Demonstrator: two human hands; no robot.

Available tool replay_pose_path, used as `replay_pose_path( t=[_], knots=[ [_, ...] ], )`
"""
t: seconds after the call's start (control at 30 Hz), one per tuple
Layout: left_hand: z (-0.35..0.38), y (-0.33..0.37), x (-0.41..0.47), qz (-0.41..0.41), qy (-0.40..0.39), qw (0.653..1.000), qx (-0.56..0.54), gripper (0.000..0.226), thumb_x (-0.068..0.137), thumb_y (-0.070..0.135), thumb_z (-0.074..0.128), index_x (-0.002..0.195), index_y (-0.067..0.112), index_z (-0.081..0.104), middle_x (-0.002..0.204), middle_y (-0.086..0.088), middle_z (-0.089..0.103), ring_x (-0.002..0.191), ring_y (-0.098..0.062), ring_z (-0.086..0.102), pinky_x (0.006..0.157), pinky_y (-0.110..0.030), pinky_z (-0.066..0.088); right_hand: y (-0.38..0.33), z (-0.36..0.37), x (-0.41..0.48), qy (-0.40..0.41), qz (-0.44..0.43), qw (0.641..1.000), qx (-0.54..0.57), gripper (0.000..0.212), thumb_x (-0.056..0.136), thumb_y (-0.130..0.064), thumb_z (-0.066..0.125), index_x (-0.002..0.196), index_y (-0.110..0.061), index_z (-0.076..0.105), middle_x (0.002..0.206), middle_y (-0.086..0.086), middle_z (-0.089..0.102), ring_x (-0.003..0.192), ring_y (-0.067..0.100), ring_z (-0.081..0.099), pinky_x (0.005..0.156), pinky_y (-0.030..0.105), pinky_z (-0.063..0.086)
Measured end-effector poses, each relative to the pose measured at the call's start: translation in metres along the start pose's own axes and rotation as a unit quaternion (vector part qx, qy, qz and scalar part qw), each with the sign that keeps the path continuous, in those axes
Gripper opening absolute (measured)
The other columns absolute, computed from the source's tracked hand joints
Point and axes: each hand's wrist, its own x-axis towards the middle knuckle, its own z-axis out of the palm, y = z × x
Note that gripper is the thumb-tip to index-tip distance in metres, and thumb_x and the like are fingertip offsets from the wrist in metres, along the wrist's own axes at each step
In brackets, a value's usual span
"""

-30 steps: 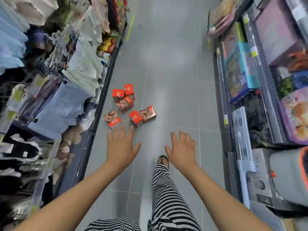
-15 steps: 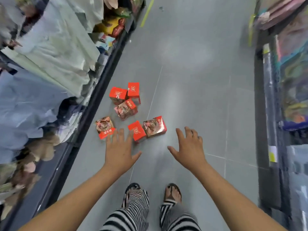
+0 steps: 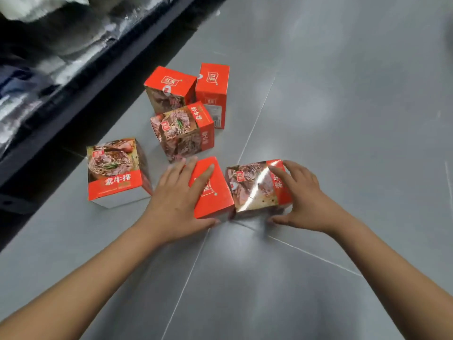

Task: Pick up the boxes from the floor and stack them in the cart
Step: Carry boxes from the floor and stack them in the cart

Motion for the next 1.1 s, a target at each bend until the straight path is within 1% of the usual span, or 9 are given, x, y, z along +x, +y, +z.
replay_pose_path(
  t=[0.1,0.23,0.43,0.57,0.7,0.77,0.83,1.0,1.1],
  knots=[
    [0.007,-0.009,0.005,0.038,0.019,0.999,0.005,0.105,0.067,0.086,0.041,0.151,0.024,0.026,0.154,-0.018,0.024,0.141,-0.038,0.024,0.113,-0.051,0.019,0.017,0.003,0.028,0.014,-0.053,0.998,-0.032,0.115,0.052,-0.079,0.057,0.149,-0.032,0.017,0.152,0.018,0.024,0.142,0.032,0.016,0.112,0.038,0.009],
    [0.005,-0.009,0.006,0.037,0.011,0.999,-0.023,0.104,0.067,0.084,0.047,0.151,0.027,0.026,0.153,-0.019,0.022,0.141,-0.038,0.022,0.110,-0.054,0.024,0.009,0.005,0.053,-0.047,-0.079,0.993,-0.072,0.127,0.046,-0.086,0.053,0.153,-0.030,0.014,0.153,0.014,0.023,0.144,0.030,0.014,0.115,0.044,0.010],
    [0.001,-0.008,0.005,0.030,0.004,0.999,-0.011,0.106,0.066,0.088,0.046,0.151,0.029,0.023,0.149,-0.016,0.027,0.138,-0.034,0.026,0.112,-0.053,0.023,-0.003,0.026,0.058,0.007,-0.093,0.986,-0.137,0.123,0.047,-0.082,0.055,0.152,-0.026,0.022,0.125,0.010,0.044,0.120,0.030,0.039,0.104,0.047,0.027],
    [-0.007,0.000,0.008,0.010,-0.003,1.000,0.002,0.109,0.063,0.093,0.038,0.152,0.033,0.018,0.154,-0.014,0.020,0.143,-0.034,0.016,0.117,-0.051,0.011,0.010,0.039,0.034,0.135,-0.037,0.990,0.012,0.122,0.046,-0.070,0.063,0.149,-0.013,0.030,0.120,0.014,0.046,0.118,0.035,0.042,0.108,0.048,0.027],
    [-0.007,0.010,0.011,-0.008,-0.012,1.000,0.008,0.110,0.062,0.092,0.037,0.151,0.033,0.013,0.155,-0.016,0.017,0.143,-0.035,0.015,0.116,-0.051,0.010,0.005,0.051,0.009,0.306,0.109,0.928,0.182,0.129,0.048,-0.048,0.092,0.151,-0.012,0.022,0.131,0.013,0.042,0.124,0.027,0.037,0.106,0.028,0.025],
    [-0.005,0.014,0.013,-0.011,-0.008,1.000,0.015,0.109,0.062,0.089,0.039,0.151,0.030,0.018,0.151,-0.018,0.024,0.140,-0.037,0.021,0.115,-0.053,0.017,-0.009,0.058,0.001,0.319,0.183,0.883,0.292,0.134,0.052,-0.042,0.093,0.153,-0.021,0.008,0.142,0.010,0.031,0.134,0.020,0.025,0.109,0.029,0.023],
    [-0.005,0.017,0.017,-0.016,-0.002,1.000,0.017,0.108,0.060,0.085,0.042,0.149,0.027,0.024,0.145,-0.020,0.032,0.135,-0.038,0.030,0.111,-0.052,0.025,-0.019,0.069,-0.003,0.313,0.205,0.866,0.333,0.137,0.054,-0.040,0.092,0.153,-0.027,-0.002,0.146,0.009,0.024,0.138,0.015,0.018,0.109,0.029,0.020],
    [0.001,0.020,0.019,-0.027,0.006,0.999,0.024,0.108,0.058,0.084,0.044,0.149,0.028,0.025,0.145,-0.021,0.030,0.134,-0.040,0.030,0.110,-0.053,0.028,-0.035,0.094,-0.029,0.299,0.196,0.868,0.346,0.145,0.046,-0.057,0.088,0.151,-0.034,-0.009,0.143,-0.008,0.022,0.135,0.007,0.020,0.112,0.035,0.024],
    [0.006,0.019,0.017,-0.029,0.003,0.999,0.029,0.108,0.059,0.085,0.042,0.150,0.031,0.021,0.151,-0.023,0.022,0.139,-0.042,0.022,0.113,-0.056,0.021,-0.030,0.102,-0.047,0.272,0.163,0.884,0.343,0.142,0.047,-0.058,0.088,0.148,-0.046,-0.011,0.131,-0.022,0.029,0.129,0.011,0.038,0.110,0.046,0.036]
  ],
)
